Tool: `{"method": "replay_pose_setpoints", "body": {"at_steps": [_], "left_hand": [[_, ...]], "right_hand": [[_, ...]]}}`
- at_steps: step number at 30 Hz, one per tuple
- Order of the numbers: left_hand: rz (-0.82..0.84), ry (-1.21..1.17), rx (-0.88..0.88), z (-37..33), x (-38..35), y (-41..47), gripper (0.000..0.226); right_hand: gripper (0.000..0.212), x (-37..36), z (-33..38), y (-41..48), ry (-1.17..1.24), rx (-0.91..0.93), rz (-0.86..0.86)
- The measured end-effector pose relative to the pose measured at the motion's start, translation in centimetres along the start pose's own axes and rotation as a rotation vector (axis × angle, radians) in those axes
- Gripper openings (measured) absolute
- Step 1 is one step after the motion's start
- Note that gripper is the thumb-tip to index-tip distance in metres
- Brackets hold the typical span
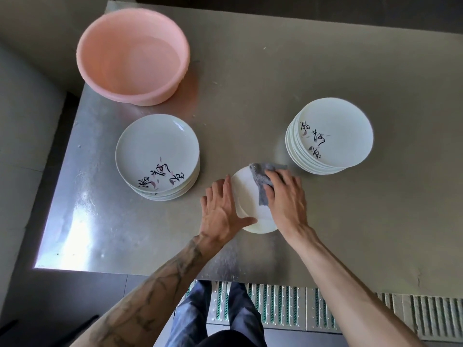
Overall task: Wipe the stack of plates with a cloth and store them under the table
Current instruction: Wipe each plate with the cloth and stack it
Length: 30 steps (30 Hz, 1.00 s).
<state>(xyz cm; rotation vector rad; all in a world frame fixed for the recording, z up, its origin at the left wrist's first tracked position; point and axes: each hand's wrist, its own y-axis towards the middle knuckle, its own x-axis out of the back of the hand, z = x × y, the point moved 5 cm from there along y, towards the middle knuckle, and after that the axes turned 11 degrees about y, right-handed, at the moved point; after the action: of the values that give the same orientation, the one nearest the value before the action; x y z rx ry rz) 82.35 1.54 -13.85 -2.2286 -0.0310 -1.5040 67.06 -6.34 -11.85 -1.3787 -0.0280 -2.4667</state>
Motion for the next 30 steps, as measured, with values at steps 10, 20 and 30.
{"method": "replay_pose_setpoints", "body": {"at_steps": [10, 20, 30], "left_hand": [[0.229, -0.159, 0.241, -1.3, 0.3, 1.9, 0.11], [0.339, -0.174, 0.328, -1.0, 0.2, 3.4, 0.104], [0.322, -0.504, -0.104, -1.2, 1.2, 2.1, 0.104]], "right_hand": [[0.045, -0.1, -0.2, -0.4, 0.006, -0.054, 0.002], [0.04, -0.4, -0.7, -2.0, 0.07, -0.065, -0.044], [0.035, 0.9, -2.2, -1.5, 0.222, 0.033, -0.09]]}}
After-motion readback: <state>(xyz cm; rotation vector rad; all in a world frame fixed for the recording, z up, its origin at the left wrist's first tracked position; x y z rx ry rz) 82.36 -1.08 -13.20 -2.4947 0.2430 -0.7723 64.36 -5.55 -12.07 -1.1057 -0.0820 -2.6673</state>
